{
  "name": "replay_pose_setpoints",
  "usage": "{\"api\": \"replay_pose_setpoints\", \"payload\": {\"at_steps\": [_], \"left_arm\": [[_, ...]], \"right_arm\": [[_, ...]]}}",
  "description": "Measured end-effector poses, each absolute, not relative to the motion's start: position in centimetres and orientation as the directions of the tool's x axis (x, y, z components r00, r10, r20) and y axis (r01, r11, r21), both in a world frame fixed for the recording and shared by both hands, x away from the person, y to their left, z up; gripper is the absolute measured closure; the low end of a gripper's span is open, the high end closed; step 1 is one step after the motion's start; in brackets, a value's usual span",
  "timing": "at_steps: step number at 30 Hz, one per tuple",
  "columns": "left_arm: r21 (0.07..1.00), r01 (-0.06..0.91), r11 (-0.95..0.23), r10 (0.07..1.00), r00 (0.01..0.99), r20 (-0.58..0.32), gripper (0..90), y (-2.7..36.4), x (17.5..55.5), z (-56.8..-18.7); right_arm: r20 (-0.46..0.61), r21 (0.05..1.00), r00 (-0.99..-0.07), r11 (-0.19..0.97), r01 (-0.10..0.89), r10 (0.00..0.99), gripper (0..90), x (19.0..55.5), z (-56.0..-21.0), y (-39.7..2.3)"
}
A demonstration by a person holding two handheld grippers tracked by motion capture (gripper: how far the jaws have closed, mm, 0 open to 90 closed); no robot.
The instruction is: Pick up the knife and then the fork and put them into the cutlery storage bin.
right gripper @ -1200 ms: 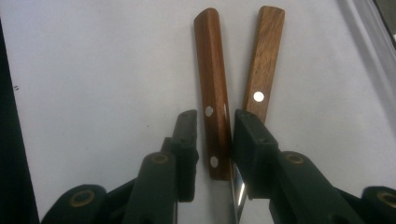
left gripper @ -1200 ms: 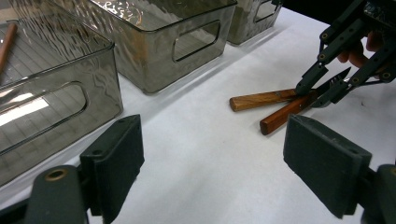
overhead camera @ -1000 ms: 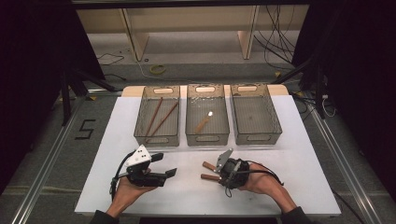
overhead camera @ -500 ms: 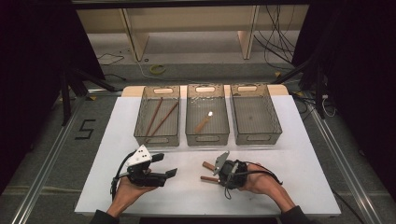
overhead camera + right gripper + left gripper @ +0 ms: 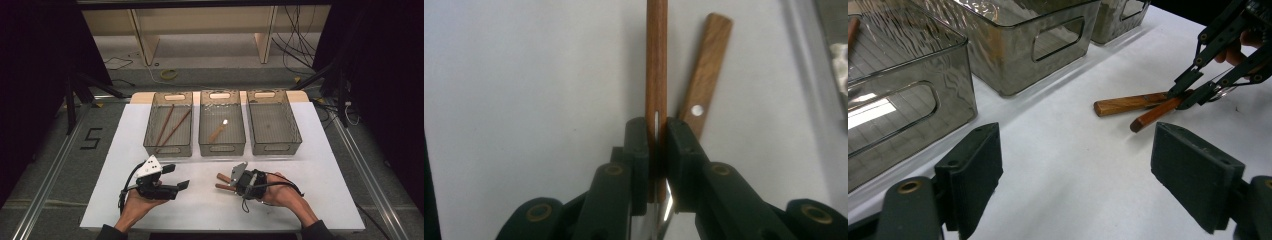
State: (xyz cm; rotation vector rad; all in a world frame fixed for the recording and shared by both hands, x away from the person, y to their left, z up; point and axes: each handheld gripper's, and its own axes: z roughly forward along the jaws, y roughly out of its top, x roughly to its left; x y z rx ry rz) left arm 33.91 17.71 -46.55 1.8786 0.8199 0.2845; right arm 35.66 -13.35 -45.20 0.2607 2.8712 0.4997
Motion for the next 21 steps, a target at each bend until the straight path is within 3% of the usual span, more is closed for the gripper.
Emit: {"api": "replay_pose_setpoints", "payload": {"at_steps": [21], "left_arm": [[0.899, 0.394, -0.192, 0.668, 0.724, -0.174, 19.9, 18.6, 34.1, -46.7]], "right_arm": [[-0.178, 0.578, -0.886, 0.774, 0.257, 0.428, 81.2, 37.8, -40.6, -17.1]]}}
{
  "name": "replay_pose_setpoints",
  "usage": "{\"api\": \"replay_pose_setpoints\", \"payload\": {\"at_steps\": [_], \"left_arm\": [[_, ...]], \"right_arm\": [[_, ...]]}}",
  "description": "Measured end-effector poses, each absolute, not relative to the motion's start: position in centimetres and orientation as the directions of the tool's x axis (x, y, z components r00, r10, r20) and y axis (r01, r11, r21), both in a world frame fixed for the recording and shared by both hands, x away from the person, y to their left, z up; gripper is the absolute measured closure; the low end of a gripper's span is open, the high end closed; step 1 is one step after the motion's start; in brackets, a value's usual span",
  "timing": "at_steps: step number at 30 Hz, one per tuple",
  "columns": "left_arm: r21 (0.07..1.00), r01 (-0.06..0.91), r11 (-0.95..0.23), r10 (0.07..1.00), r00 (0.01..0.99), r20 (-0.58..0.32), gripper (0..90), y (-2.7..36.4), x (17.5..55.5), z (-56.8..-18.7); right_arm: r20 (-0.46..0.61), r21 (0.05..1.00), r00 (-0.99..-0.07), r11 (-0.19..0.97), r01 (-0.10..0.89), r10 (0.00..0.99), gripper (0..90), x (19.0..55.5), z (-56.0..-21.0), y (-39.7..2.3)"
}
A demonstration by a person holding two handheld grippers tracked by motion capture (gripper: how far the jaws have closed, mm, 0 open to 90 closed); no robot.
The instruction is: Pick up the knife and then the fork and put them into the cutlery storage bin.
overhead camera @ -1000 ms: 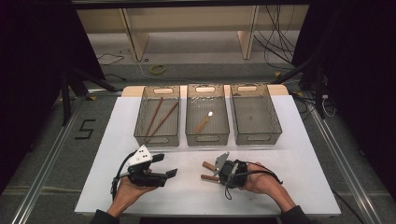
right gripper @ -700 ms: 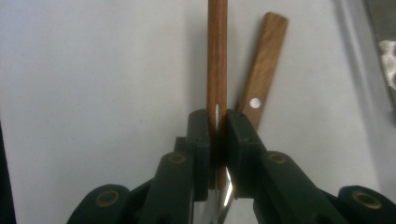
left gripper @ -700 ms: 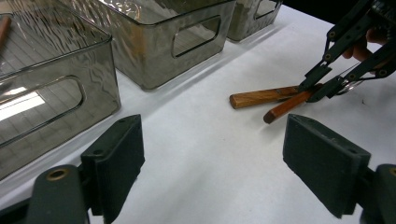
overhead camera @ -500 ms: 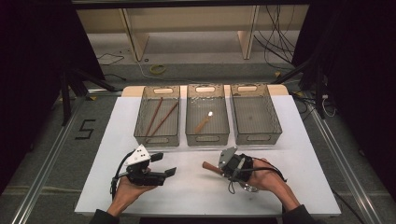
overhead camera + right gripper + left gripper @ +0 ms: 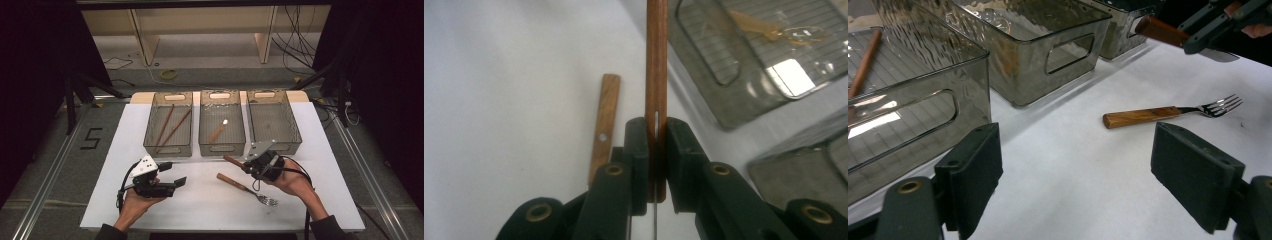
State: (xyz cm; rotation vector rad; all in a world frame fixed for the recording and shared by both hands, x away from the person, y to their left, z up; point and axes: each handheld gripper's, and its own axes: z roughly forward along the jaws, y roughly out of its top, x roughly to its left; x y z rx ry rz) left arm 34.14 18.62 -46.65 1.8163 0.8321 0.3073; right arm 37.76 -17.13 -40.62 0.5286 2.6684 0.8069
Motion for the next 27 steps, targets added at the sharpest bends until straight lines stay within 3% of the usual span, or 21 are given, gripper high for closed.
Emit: {"api": "replay_pose_setpoints", "payload": {"at_steps": [27], "left_arm": [[0.906, 0.386, -0.172, 0.673, 0.718, -0.178, 19.6, 18.8, 34.1, -46.6]], "right_arm": [[-0.135, 0.680, -0.828, 0.659, 0.322, 0.545, 81.2, 40.9, -38.3, -18.6]]}}
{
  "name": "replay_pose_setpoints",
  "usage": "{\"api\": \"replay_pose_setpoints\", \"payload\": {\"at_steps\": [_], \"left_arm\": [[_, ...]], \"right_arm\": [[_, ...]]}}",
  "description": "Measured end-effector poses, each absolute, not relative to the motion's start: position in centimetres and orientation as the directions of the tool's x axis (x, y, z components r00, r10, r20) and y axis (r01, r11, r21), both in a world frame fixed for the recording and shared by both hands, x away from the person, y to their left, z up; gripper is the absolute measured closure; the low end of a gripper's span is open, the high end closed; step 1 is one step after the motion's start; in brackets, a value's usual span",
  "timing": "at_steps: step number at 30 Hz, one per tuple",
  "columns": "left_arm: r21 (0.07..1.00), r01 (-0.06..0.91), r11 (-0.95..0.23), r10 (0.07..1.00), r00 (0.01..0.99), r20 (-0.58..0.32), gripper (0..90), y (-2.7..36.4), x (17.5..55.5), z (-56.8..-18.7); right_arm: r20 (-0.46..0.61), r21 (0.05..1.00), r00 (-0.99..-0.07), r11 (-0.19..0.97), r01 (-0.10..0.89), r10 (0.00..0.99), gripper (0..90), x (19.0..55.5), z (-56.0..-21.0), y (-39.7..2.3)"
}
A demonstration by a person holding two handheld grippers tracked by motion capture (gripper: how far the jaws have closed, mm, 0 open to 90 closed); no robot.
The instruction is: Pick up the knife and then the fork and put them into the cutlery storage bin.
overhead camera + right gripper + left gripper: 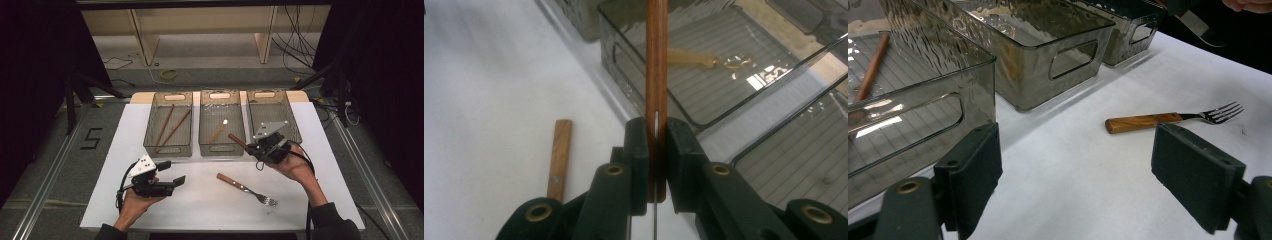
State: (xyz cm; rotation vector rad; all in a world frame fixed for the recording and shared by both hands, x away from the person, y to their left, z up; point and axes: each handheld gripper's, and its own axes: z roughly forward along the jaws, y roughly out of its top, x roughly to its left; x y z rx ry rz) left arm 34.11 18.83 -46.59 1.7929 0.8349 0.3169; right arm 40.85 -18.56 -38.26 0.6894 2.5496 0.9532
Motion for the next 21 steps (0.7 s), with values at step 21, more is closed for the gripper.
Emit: {"api": "replay_pose_setpoints", "payload": {"at_steps": [21], "left_arm": [[0.909, 0.379, -0.173, 0.677, 0.716, -0.170, 19.6, 18.9, 34.1, -46.5]], "right_arm": [[-0.125, 0.716, -0.767, 0.593, 0.369, 0.629, 81.2, 44.1, -35.9, -19.2]]}}
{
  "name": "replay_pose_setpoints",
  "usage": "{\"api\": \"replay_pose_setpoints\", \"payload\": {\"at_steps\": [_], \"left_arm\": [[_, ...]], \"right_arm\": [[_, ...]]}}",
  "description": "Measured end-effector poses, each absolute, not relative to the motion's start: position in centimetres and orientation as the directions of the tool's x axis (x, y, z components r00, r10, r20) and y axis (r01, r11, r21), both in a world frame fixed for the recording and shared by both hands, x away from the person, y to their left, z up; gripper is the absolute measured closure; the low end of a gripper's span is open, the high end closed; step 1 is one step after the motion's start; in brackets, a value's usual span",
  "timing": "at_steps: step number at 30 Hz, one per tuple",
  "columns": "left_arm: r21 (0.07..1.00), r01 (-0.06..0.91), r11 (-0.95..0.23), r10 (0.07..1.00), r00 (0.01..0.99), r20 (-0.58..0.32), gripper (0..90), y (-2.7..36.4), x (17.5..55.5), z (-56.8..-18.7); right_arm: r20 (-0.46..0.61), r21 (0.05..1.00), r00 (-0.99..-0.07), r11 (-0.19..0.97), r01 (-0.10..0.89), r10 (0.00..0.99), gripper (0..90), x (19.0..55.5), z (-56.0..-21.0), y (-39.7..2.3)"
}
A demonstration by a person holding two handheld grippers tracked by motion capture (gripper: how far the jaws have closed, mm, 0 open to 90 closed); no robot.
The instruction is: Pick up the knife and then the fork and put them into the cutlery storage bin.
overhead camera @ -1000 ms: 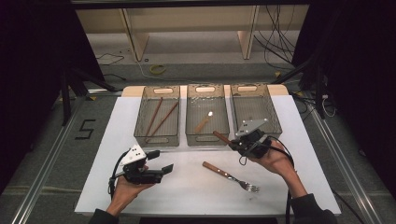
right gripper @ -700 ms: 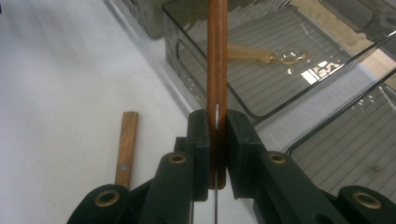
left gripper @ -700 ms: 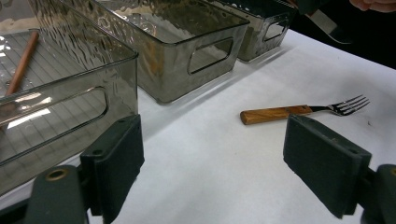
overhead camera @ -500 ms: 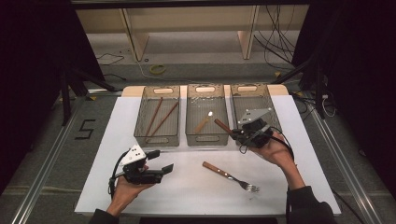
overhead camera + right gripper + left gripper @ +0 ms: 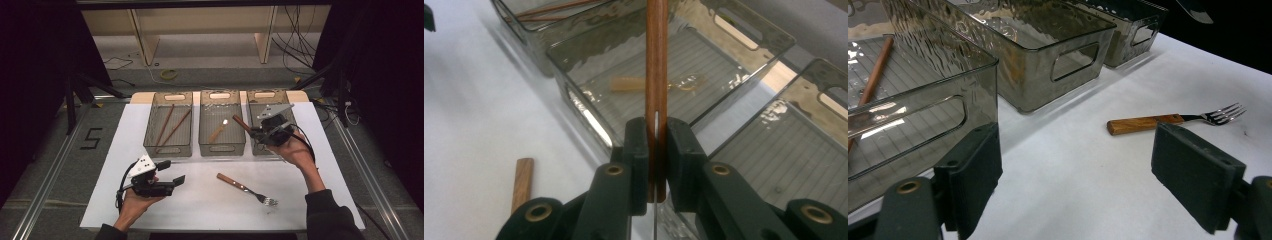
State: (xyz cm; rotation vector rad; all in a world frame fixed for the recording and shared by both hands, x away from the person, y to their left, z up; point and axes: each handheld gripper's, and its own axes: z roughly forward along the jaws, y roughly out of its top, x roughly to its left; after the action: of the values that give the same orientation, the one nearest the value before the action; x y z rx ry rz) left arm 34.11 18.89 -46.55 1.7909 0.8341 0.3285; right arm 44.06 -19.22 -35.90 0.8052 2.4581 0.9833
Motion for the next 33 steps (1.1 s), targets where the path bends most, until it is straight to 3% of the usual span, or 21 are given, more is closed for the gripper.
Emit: {"api": "replay_pose_setpoints", "payload": {"at_steps": [33], "left_arm": [[0.908, 0.381, -0.173, 0.675, 0.717, -0.172, 19.5, 18.8, 34.1, -46.6]], "right_arm": [[-0.095, 0.737, -0.659, 0.498, 0.458, 0.746, 81.2, 48.9, -34.8, -20.2]]}}
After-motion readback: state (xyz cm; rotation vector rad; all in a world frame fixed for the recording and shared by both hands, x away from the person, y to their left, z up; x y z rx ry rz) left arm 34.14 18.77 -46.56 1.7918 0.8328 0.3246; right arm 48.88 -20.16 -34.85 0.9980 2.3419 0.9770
